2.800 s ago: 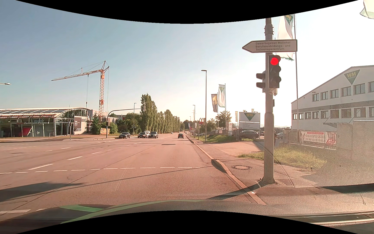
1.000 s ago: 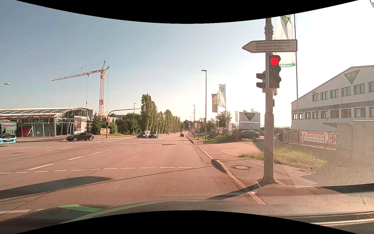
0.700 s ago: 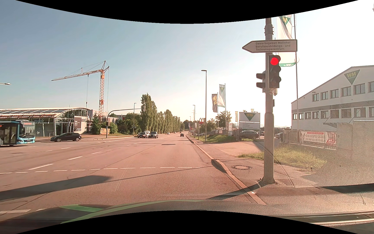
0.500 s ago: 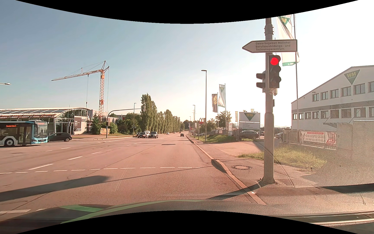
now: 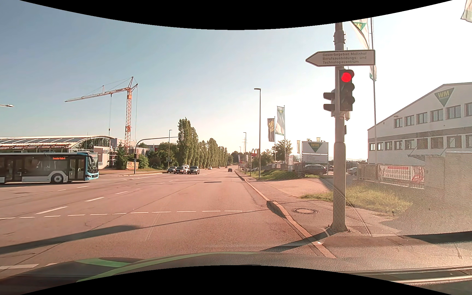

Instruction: Follow the waypoints while adhering to traffic rules and regulations

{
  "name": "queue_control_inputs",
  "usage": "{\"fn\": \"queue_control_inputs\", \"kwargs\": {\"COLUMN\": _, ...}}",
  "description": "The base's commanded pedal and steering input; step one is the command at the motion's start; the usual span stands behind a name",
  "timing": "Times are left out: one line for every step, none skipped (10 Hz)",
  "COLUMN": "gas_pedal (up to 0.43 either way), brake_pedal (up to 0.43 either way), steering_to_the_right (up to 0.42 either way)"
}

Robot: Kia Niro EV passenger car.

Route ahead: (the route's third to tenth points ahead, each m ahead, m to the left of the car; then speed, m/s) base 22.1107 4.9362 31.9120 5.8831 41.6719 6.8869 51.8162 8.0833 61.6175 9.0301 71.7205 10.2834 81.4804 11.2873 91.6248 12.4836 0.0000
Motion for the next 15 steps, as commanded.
{"fn": "queue_control_inputs", "kwargs": {"gas_pedal": 0.0, "brake_pedal": 0.36, "steering_to_the_right": -0.026}}
{"fn": "queue_control_inputs", "kwargs": {"gas_pedal": 0.0, "brake_pedal": 0.36, "steering_to_the_right": -0.026}}
{"fn": "queue_control_inputs", "kwargs": {"gas_pedal": 0.0, "brake_pedal": 0.366, "steering_to_the_right": -0.026}}
{"fn": "queue_control_inputs", "kwargs": {"gas_pedal": 0.0, "brake_pedal": 0.366, "steering_to_the_right": -0.025}}
{"fn": "queue_control_inputs", "kwargs": {"gas_pedal": 0.0, "brake_pedal": 0.366, "steering_to_the_right": -0.026}}
{"fn": "queue_control_inputs", "kwargs": {"gas_pedal": 0.0, "brake_pedal": 0.36, "steering_to_the_right": -0.026}}
{"fn": "queue_control_inputs", "kwargs": {"gas_pedal": 0.0, "brake_pedal": 0.366, "steering_to_the_right": -0.026}}
{"fn": "queue_control_inputs", "kwargs": {"gas_pedal": 0.0, "brake_pedal": 0.366, "steering_to_the_right": -0.026}}
{"fn": "queue_control_inputs", "kwargs": {"gas_pedal": 0.0, "brake_pedal": 0.366, "steering_to_the_right": -0.026}}
{"fn": "queue_control_inputs", "kwargs": {"gas_pedal": 0.0, "brake_pedal": 0.366, "steering_to_the_right": -0.026}}
{"fn": "queue_control_inputs", "kwargs": {"gas_pedal": 0.0, "brake_pedal": 0.366, "steering_to_the_right": -0.026}}
{"fn": "queue_control_inputs", "kwargs": {"gas_pedal": 0.0, "brake_pedal": 0.366, "steering_to_the_right": -0.026}}
{"fn": "queue_control_inputs", "kwargs": {"gas_pedal": 0.0, "brake_pedal": 0.366, "steering_to_the_right": -0.026}}
{"fn": "queue_control_inputs", "kwargs": {"gas_pedal": 0.0, "brake_pedal": 0.366, "steering_to_the_right": -0.026}}
{"fn": "queue_control_inputs", "kwargs": {"gas_pedal": 0.0, "brake_pedal": 0.366, "steering_to_the_right": -0.026}}
